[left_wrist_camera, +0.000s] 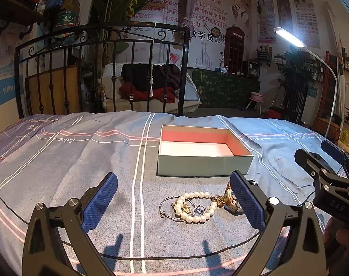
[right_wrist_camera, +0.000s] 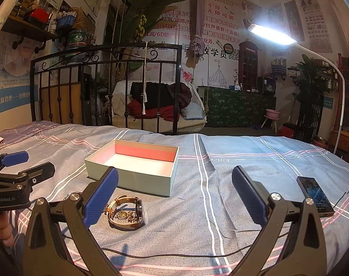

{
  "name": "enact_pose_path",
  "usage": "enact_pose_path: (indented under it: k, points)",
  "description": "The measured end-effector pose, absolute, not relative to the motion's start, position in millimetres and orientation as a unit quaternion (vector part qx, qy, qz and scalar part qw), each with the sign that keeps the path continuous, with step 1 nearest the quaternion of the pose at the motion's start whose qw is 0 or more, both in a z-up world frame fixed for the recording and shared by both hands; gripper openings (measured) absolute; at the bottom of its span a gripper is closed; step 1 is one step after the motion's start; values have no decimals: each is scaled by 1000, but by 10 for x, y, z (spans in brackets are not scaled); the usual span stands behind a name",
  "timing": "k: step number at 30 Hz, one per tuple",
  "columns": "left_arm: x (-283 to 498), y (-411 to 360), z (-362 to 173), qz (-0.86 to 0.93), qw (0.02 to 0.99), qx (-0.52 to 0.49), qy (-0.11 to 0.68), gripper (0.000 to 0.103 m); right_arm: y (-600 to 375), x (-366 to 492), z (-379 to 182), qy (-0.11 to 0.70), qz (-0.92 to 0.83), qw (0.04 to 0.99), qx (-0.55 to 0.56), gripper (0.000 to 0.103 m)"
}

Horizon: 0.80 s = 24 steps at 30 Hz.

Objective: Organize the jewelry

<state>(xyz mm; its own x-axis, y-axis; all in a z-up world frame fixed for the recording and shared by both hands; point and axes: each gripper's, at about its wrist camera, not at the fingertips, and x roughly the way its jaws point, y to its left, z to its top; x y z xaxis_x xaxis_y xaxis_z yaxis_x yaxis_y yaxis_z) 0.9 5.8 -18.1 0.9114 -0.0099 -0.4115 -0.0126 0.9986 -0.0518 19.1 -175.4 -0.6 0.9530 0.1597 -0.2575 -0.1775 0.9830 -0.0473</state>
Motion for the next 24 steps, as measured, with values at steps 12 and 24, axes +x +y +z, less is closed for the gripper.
enact_pose_path:
  k: [12, 24]
  points:
    - [6, 57, -168, 0, 976, -28, 216, 96, -1736, 203, 16, 134, 94, 986, -37, 98]
    - [168, 79, -335, -7, 954, -30, 297, 96, -1654, 371, -106, 208, 139, 967, -40, 98]
